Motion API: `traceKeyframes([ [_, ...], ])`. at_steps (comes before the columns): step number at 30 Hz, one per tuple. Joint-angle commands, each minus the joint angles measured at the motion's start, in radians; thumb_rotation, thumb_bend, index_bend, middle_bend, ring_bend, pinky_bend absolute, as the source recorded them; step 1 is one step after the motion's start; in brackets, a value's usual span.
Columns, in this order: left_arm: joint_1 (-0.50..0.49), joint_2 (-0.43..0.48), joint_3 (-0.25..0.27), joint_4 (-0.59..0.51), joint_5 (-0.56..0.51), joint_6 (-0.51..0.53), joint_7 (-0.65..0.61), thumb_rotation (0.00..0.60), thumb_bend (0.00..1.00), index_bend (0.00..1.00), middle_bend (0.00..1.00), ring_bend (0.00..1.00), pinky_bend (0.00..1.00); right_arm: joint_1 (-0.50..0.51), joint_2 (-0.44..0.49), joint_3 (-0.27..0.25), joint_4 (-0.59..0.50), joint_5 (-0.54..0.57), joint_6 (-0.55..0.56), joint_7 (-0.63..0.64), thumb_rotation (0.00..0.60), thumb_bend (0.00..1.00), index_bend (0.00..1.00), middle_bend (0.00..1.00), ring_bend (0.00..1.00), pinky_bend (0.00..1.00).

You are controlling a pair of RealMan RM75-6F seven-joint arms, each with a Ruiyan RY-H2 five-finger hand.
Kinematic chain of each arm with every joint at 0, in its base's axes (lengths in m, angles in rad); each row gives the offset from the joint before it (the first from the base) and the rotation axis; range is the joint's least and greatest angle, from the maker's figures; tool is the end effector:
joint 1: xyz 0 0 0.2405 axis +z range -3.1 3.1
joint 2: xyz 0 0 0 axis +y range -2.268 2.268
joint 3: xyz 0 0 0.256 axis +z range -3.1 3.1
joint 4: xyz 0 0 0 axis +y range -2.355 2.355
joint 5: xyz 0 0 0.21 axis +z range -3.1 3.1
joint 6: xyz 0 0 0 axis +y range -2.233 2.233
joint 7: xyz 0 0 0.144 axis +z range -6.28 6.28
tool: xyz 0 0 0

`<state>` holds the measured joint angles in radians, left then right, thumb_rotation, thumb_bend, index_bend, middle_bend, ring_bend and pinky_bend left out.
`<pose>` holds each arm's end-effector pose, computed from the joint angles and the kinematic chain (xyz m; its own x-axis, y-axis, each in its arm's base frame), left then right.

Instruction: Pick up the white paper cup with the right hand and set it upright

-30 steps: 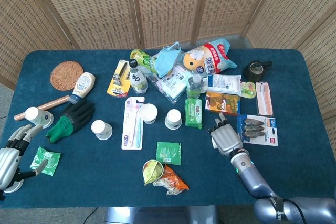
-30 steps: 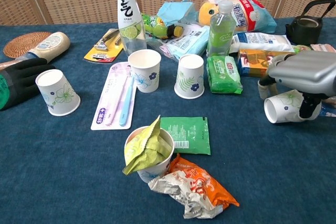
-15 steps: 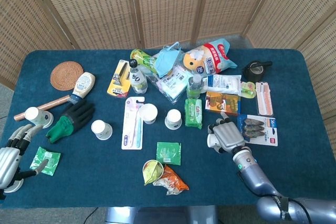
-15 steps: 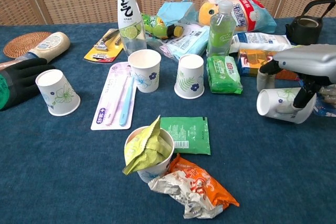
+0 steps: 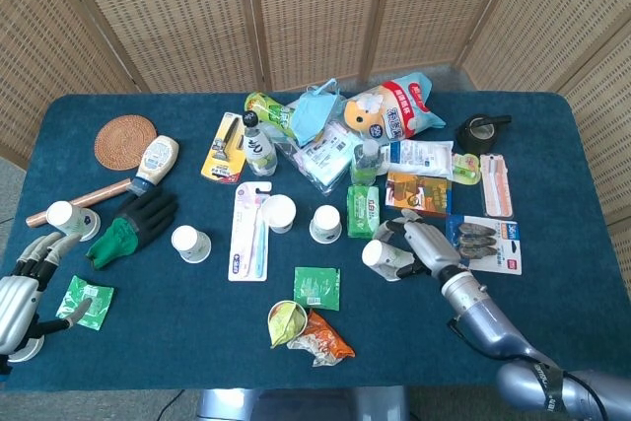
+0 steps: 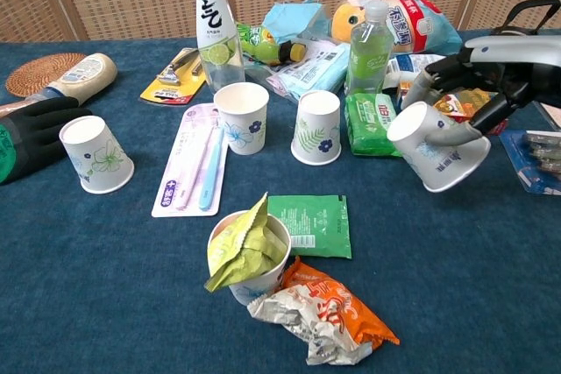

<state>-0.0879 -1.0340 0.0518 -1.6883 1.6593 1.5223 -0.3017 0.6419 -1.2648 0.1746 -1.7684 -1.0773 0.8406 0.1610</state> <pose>-0.2876 0.1579 0.1619 0.1292 0.1086 0.9857 0.9842 -0.1358 -0.1140 -0.1695 -0.3101 0.0390 -0.0469 -0.5175 0.8544 -0.9870 -0.1074 -0.1192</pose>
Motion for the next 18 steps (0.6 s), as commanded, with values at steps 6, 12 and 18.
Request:
traceKeyframes([
  [6,0.000,0.004,0.000,-0.010,-0.001,-0.002,0.010,0.600,0.35,0.00,0.14,0.00,0.06,-0.034,-0.050,0.031,0.125,-0.144,-0.042,0.241,0.600,0.30,0.38,0.47,0.19,0.00],
  [12,0.002,0.009,0.001,-0.019,0.000,-0.001,0.019,0.600,0.35,0.00,0.14,0.00,0.06,-0.044,-0.079,0.020,0.193,-0.201,-0.042,0.351,0.600,0.30,0.37,0.46,0.17,0.00],
  [18,0.005,0.015,0.000,-0.026,0.002,0.004,0.023,0.600,0.35,0.00,0.14,0.00,0.06,-0.062,-0.092,-0.003,0.246,-0.270,-0.015,0.443,0.600,0.30,0.37,0.46,0.14,0.00],
])
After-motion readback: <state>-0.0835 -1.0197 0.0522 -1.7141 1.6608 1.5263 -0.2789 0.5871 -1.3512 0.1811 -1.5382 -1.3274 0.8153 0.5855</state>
